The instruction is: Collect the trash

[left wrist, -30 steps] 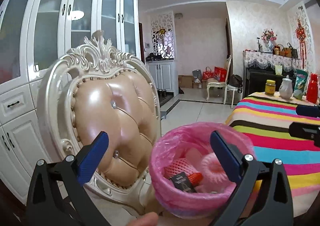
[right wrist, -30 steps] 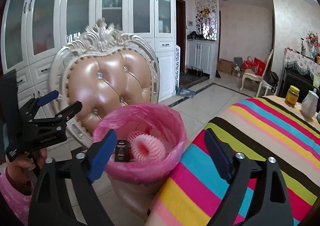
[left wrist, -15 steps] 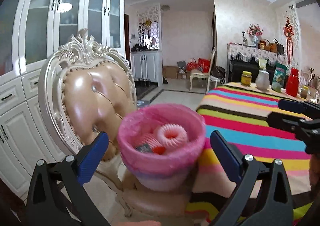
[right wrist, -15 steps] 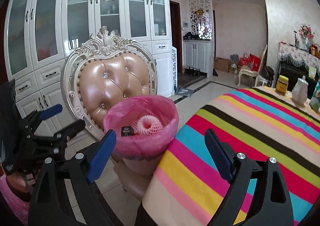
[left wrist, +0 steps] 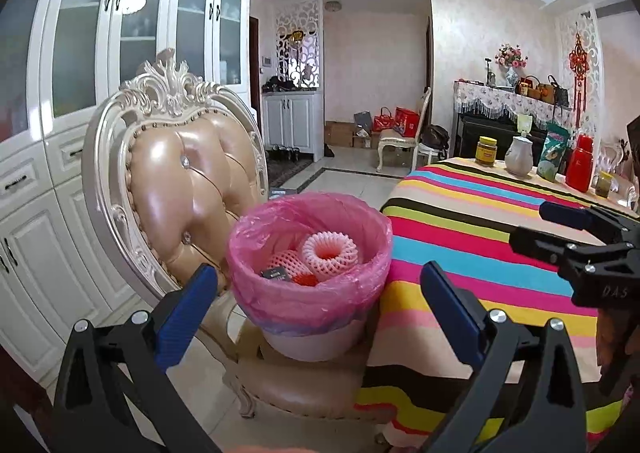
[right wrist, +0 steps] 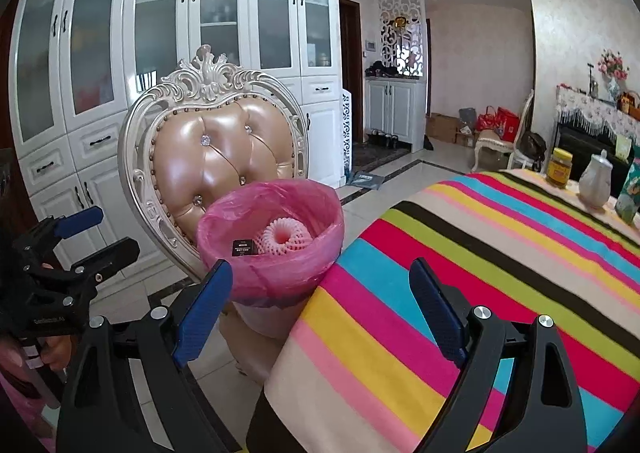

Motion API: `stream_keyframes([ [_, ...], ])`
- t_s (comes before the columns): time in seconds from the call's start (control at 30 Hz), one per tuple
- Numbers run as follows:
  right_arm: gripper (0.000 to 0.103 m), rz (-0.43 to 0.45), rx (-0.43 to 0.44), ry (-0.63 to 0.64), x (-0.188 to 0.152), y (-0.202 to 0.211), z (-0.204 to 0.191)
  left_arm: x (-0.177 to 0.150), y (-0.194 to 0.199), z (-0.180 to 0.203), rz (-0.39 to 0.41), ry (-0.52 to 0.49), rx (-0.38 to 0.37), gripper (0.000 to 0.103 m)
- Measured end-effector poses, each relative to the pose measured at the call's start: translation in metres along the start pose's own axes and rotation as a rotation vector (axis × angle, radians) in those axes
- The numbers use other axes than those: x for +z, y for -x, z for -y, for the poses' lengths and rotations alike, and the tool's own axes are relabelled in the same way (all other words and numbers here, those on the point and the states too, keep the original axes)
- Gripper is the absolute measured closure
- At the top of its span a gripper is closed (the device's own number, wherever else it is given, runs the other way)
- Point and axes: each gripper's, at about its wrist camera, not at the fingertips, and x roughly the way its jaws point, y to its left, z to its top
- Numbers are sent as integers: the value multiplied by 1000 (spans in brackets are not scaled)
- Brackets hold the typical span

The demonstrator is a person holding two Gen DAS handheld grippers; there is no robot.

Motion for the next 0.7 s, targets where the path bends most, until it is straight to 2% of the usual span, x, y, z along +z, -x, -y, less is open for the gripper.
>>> stream_keyframes([
  [0.17, 19, -42, 10, 28, -13, -18, -7, -7, -4, -2, -30, 14, 16, 5],
  [0.37, 19, -48, 34, 39, -20, -24, -12, -13, -3, -9, -28, 20, 45, 5],
  [0.7, 19, -52, 42, 42, -22, -26, -13, -18, -5, -14, -36, 21, 49, 5],
])
